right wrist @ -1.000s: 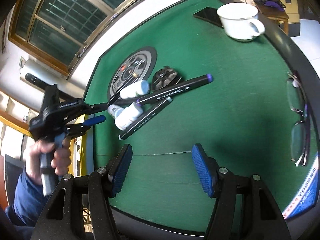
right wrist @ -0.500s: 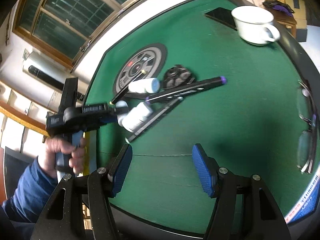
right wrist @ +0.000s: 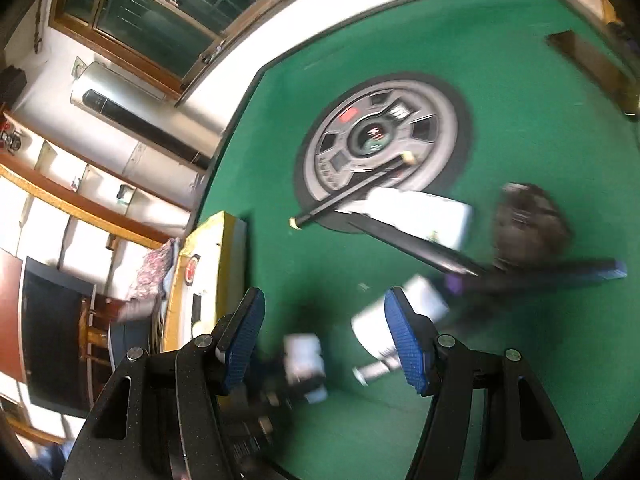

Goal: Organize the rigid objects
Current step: 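Grasp a white green-labelled pill bottle with the left gripper while the right gripper grasps a red-labelled bottle, then carry both pill bottles to the tray and set them down with both grippers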

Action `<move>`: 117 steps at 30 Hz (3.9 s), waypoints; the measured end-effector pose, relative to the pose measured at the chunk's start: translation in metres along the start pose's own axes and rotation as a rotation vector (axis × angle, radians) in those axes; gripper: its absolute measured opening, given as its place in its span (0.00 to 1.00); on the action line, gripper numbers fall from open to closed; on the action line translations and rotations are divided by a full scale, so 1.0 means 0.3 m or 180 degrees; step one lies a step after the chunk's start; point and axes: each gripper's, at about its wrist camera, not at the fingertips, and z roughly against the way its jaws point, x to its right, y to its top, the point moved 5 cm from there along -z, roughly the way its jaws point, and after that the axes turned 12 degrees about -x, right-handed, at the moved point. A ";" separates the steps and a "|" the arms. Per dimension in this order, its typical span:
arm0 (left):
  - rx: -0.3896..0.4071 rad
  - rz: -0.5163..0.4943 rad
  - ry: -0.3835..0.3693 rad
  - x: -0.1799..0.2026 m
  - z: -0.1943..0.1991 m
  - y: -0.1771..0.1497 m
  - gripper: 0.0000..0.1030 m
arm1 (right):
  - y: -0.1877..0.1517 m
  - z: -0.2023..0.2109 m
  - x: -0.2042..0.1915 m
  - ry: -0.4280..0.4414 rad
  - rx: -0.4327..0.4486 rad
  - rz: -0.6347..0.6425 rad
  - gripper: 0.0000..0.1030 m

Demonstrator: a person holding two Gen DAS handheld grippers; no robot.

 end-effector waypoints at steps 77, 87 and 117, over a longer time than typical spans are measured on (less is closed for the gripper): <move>0.0766 -0.0040 -0.0092 -0.097 0.261 -0.149 0.30 | -0.306 -0.015 -0.137 -0.0741 -0.0104 0.0256 0.31; 0.0995 0.0379 -0.0115 -0.299 0.368 -0.233 0.30 | -0.311 -0.118 -0.353 -0.0689 -0.0263 0.0774 0.31; 0.0484 0.0595 -0.0023 -0.612 0.234 -0.180 0.30 | -0.351 -0.514 -0.538 -0.0757 -0.0972 0.0996 0.31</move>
